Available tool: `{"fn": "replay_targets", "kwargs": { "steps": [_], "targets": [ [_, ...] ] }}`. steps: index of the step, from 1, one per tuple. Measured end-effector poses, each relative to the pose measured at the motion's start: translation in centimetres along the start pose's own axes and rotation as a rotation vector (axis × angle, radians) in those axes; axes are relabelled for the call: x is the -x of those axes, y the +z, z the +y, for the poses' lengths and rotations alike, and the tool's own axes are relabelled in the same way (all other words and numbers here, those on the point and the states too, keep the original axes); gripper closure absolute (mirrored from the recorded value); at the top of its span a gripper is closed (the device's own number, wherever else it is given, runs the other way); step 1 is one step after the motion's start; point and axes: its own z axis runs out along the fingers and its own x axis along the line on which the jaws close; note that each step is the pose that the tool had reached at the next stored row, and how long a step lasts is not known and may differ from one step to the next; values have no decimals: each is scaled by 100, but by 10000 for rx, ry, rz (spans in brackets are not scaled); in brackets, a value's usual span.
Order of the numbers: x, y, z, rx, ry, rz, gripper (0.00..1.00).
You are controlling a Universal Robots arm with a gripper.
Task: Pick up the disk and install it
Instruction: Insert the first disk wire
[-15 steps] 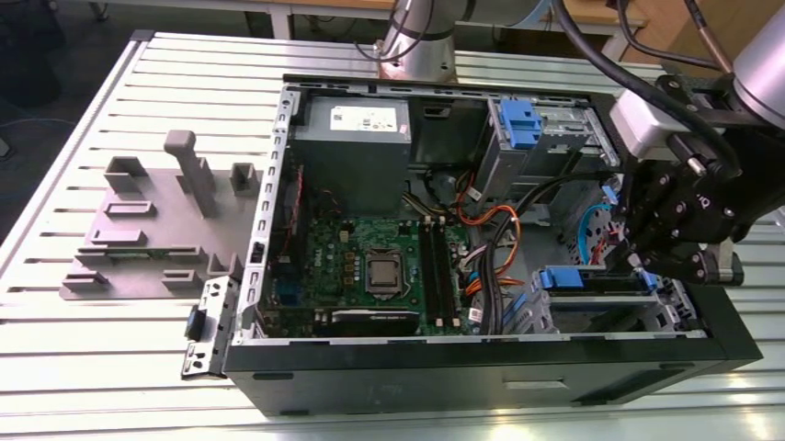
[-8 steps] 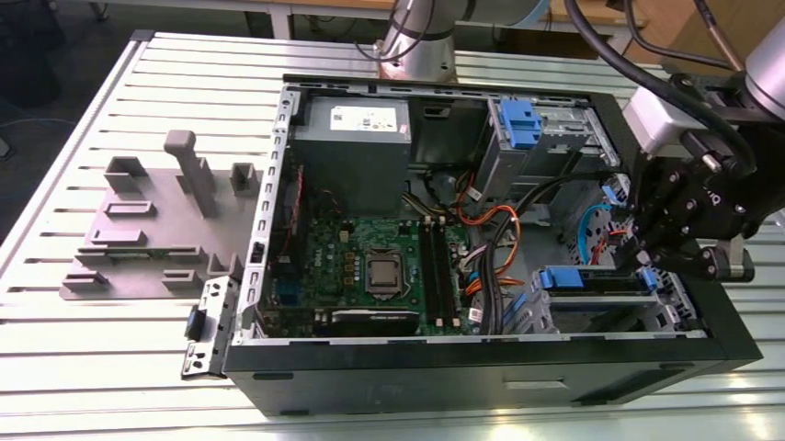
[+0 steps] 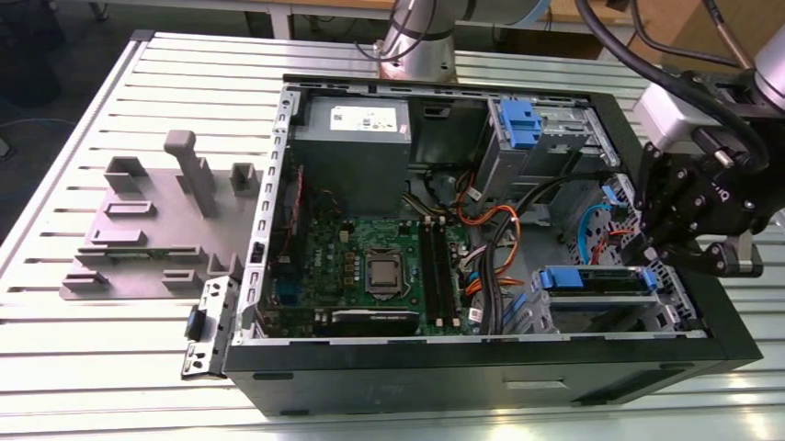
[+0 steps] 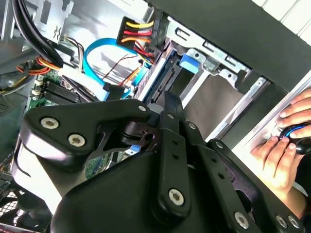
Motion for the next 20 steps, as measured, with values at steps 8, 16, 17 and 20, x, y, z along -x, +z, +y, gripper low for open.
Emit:
{"fn": "replay_targets", "kwargs": {
  "steps": [8,16,17,20],
  "targets": [
    [69,-1,-66,0,-33,21,89],
    [119,-26,-73,-1,-35,84,89],
    [123,-29,-74,-2,-35,98,89],
    [134,-38,-75,-2,-39,148,89]
  ]
}}
